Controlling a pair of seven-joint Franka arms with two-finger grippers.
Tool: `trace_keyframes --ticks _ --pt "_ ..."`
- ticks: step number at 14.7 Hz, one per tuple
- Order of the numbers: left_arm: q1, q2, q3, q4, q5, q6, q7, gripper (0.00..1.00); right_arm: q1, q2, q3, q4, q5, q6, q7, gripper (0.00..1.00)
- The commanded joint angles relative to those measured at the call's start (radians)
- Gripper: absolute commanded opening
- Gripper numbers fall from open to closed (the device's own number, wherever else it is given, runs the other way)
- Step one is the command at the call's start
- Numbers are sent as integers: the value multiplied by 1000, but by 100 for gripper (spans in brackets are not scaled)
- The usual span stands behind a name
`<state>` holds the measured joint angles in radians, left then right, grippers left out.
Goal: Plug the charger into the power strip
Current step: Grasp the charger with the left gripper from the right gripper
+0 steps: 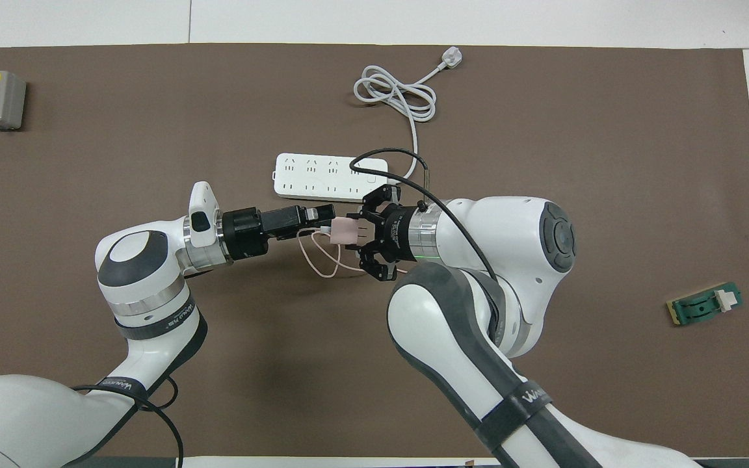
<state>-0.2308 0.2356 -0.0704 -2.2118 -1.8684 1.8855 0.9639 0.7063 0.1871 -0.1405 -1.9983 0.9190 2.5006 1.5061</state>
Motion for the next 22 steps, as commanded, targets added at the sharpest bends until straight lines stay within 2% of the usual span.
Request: trace_keyframes --ticks 1,4,6,13,15,19,22 --pt "-18 -51 11 -51 -25 29 24 100 -1 18 1 30 18 -2 -1 0" --pt "-18 -78 12 -86 -22 29 27 100 -5 21 1 44 15 -11 -4 0" --pt "-25 -78 12 -86 -23 32 27 100 -14 40 1 76 8 -55 -4 0" --pt "-39 -76 11 -75 -23 67 25 100 -4 49 1 81 8 -49 -4 0" --pt "-39 -76 11 -75 -23 67 25 90 -5 51 1 82 8 -49 -4 0" --pt "-51 -78 11 -74 -23 87 27 83 -5 51 1 81 8 -48 -4 0" --pt "-55 -79 11 -72 -23 99 27 71 -5 51 1 79 8 -48 -6 0"
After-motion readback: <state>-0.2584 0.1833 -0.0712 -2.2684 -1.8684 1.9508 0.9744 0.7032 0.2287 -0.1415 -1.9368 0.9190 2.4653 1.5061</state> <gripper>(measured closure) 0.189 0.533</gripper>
